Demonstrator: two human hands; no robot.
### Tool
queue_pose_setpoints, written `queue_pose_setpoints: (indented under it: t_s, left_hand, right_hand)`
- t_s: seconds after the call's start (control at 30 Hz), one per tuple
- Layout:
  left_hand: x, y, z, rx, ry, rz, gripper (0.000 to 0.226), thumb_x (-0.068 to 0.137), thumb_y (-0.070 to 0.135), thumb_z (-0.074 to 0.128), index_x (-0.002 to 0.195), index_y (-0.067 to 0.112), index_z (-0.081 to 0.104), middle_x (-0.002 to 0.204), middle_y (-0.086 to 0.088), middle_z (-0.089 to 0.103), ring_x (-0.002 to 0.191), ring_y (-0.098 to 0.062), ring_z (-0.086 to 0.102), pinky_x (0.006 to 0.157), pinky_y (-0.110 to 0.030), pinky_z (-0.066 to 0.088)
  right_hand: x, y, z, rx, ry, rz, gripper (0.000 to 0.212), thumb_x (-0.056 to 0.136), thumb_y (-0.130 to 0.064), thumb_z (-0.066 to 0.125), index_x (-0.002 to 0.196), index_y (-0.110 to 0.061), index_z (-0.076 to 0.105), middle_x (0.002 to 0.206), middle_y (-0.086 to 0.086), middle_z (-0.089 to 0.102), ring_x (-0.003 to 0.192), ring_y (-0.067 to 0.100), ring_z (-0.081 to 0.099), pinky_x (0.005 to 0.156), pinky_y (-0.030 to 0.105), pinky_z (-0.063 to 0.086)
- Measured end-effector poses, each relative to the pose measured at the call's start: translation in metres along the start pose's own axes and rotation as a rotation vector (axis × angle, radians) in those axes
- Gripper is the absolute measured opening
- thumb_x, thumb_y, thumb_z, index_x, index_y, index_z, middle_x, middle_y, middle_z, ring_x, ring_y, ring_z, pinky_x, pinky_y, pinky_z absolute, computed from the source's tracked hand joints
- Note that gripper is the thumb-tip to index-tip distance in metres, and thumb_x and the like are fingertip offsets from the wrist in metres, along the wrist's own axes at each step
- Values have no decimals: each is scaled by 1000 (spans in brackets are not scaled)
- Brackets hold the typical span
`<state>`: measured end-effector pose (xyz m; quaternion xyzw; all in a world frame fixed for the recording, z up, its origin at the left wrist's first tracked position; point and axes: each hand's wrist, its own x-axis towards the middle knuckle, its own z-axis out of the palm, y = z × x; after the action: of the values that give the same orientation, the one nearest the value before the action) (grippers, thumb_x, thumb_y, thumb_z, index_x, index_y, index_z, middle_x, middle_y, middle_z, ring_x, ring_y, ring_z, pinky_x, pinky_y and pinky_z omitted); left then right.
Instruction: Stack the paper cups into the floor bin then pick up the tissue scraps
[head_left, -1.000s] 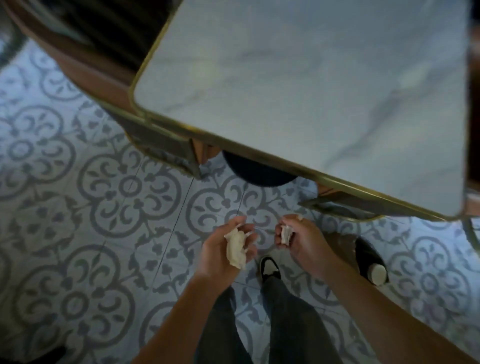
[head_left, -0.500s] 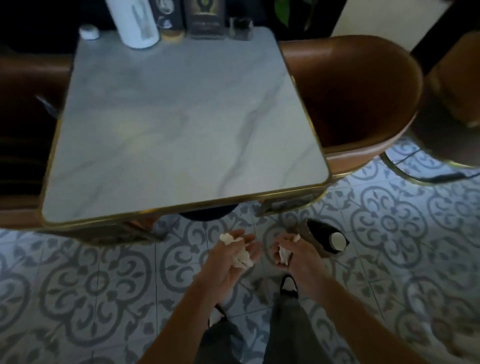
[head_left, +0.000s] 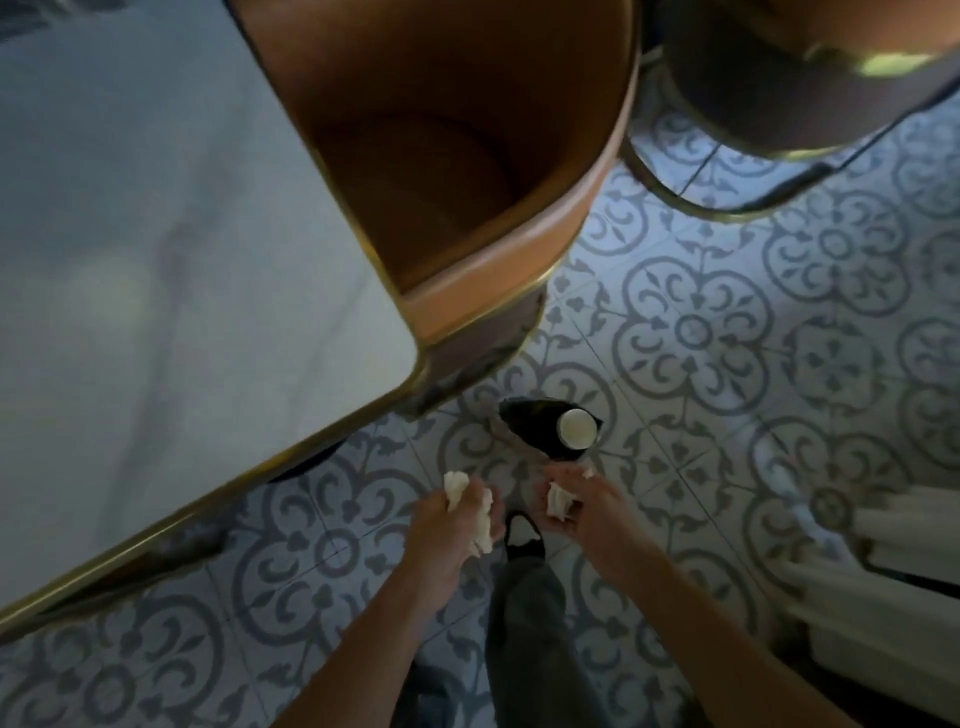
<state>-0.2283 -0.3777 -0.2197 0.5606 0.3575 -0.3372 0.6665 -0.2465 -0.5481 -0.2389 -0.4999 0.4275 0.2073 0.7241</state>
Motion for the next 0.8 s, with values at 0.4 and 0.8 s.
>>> queue_pose_setpoints:
  t_s: [0.4, 0.8]
  left_hand:
    - [248, -70, 148, 222, 29, -204, 22, 86, 32, 68, 104, 19, 68, 104, -11, 73, 94, -30, 70, 89, -52, 56]
    - [303, -100, 156, 190, 28, -318, 34, 98, 28, 50, 126, 9, 54, 117, -8, 61, 97, -22, 65, 79, -36, 56]
  right_hand:
    - [228, 17, -139, 57, 144, 66, 28, 91, -25, 57, 111, -7, 65, 108, 16, 67, 100, 29, 64, 84, 40, 58]
    - [288, 73, -167, 41, 170, 210, 22, 94, -35, 49, 108, -21, 60, 122, 5, 61, 113, 21, 58, 100, 39, 47]
